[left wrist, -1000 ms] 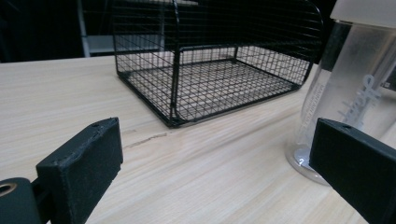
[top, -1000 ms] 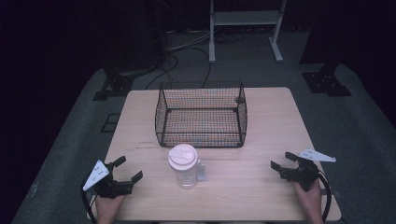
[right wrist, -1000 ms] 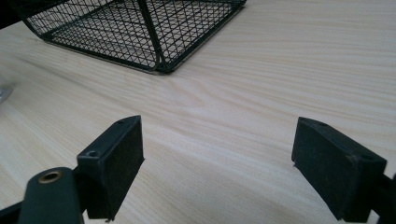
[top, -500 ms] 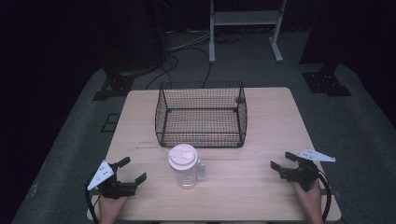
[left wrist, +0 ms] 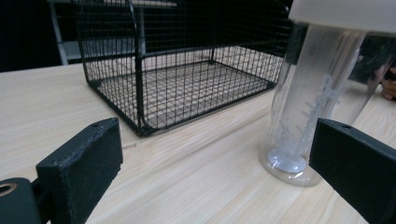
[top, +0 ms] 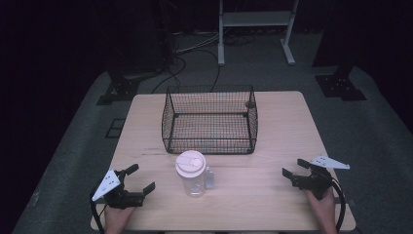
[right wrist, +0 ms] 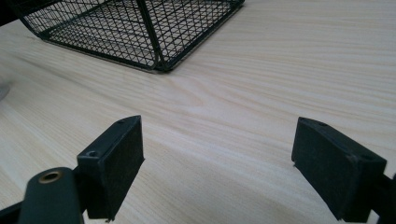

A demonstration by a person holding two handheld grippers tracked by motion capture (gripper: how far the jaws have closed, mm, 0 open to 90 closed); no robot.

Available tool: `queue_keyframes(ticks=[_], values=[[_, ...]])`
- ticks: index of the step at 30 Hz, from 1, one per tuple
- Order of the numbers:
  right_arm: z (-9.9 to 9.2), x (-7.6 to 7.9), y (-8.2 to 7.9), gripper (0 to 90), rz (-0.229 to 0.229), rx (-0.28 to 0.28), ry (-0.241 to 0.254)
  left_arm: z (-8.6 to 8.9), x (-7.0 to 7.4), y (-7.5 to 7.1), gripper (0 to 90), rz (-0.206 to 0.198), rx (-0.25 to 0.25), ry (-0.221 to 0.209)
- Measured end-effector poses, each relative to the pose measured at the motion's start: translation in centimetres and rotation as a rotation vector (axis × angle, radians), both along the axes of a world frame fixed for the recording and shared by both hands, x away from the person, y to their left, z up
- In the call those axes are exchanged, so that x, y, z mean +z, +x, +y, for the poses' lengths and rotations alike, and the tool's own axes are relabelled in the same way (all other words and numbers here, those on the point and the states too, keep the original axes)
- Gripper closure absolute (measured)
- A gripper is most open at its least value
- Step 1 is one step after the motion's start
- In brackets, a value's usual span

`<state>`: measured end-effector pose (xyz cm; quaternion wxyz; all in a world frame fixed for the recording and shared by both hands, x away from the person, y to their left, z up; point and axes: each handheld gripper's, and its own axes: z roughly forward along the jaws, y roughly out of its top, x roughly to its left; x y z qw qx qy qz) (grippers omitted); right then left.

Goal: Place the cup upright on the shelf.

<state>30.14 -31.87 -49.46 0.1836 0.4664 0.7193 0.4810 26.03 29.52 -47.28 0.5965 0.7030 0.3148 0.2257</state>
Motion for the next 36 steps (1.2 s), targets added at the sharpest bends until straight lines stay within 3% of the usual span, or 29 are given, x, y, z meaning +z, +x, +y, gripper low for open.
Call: queue_keyframes(ticks=[16, 21, 26, 36], values=[[0.0, 0.0, 0.0, 15.7, 0.0, 0.003, -0.001, -1.0, 2.2, 0.0, 1.3, -0.045, -0.102, -0.012], [0.0, 0.0, 0.0, 15.7, 0.0, 0.004, -0.002, -1.8, 2.9, 0.2, 1.3, -0.051, -0.147, 0.001], [0.0, 0.0, 0.0, 15.7, 0.0, 0.004, 0.0, -3.0, 4.0, 0.3, 1.2, -0.051, -0.203, 0.067], [0.0, 0.0, 0.0, 15.7, 0.001, 0.005, -0.001, -4.8, 5.6, 0.5, 1.2, -0.044, -0.307, 0.09]])
